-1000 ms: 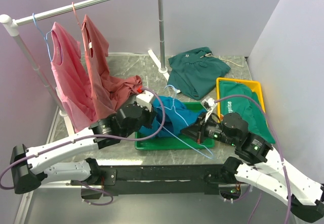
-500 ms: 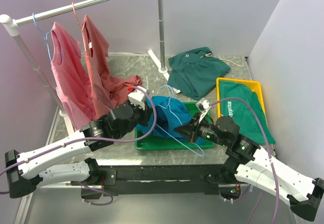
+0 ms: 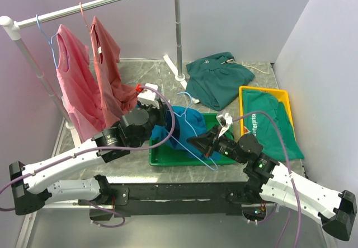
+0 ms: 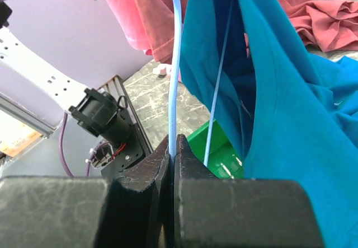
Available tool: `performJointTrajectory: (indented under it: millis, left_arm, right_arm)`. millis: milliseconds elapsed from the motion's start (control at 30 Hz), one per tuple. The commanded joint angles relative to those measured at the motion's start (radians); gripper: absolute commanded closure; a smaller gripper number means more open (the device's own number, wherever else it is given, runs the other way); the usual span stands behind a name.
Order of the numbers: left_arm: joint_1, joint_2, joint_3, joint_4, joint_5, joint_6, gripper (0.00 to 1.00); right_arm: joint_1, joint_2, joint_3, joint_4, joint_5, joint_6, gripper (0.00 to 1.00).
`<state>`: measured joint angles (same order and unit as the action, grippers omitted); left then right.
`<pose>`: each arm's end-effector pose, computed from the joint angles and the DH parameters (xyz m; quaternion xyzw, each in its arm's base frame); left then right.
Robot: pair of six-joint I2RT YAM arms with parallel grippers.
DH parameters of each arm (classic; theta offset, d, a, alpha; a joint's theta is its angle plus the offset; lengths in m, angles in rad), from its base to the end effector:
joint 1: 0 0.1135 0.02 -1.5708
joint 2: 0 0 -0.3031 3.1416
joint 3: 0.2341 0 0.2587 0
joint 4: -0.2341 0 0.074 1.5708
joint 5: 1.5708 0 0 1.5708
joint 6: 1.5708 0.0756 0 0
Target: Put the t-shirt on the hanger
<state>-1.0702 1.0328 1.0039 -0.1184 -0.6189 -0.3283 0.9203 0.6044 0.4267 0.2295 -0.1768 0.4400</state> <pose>0.1595 -0.2001 0.4066 0.0761 0.7443 -0.2240 0.6246 0.0967 0.1490 0.3080 -0.2253 0.6510 0.5016 0.5234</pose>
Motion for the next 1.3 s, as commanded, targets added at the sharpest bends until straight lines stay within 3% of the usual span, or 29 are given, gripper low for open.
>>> performJointTrajectory:
  millis: [0, 100, 133, 200, 333, 467, 567, 733, 833, 1067, 1167, 1267]
  left_arm:
    - [0.007, 0.021, 0.048, 0.102, -0.105, 0.052, 0.82]
    - [0.012, 0.049, 0.065, 0.099, -0.065, 0.063, 0.64]
    - [0.012, 0.052, 0.064, 0.099, -0.041, 0.069, 0.53]
    - [0.012, 0.047, 0.049, 0.095, 0.005, 0.069, 0.45]
    - [0.012, -0.029, 0.003, 0.027, 0.028, 0.006, 0.4]
    - [0.012, -0.216, -0.082, -0.013, 0.065, -0.029, 0.36]
    - [0.012, -0.301, -0.132, 0.029, 0.192, 0.018, 0.29]
    - [0.01, -0.191, -0.059, 0.056, 0.329, 0.1, 0.21]
    - [0.009, -0.053, -0.001, 0.083, 0.318, 0.138, 0.2]
    - [0.009, 0.088, 0.085, 0.155, 0.301, 0.19, 0.22]
    - [0.009, 0.11, 0.082, 0.163, 0.285, 0.201, 0.33]
    - [0.009, 0.11, 0.067, 0.2, 0.262, 0.222, 0.64]
  right_arm:
    - [0.012, -0.005, -0.037, 0.183, -0.01, -0.015, 1.0]
    - [0.015, 0.015, -0.036, 0.199, -0.003, -0.014, 1.0]
    - [0.014, 0.018, -0.04, 0.211, 0.017, -0.012, 1.0]
    - [0.015, 0.02, -0.052, 0.235, 0.036, -0.004, 1.0]
    - [0.014, 0.031, -0.063, 0.263, 0.065, -0.001, 1.0]
    - [0.015, 0.047, -0.075, 0.295, 0.063, 0.003, 1.0]
    - [0.015, 0.06, -0.08, 0.312, 0.063, 0.002, 1.0]
    - [0.015, 0.086, -0.072, 0.32, 0.06, -0.004, 1.0]
    - [0.015, 0.093, -0.066, 0.32, 0.057, -0.007, 1.0]
    - [0.014, 0.107, -0.062, 0.321, 0.059, -0.006, 1.0]
    - [0.015, 0.116, -0.055, 0.315, 0.062, -0.007, 1.0]
    - [0.017, 0.127, -0.048, 0.298, 0.083, -0.006, 1.0]
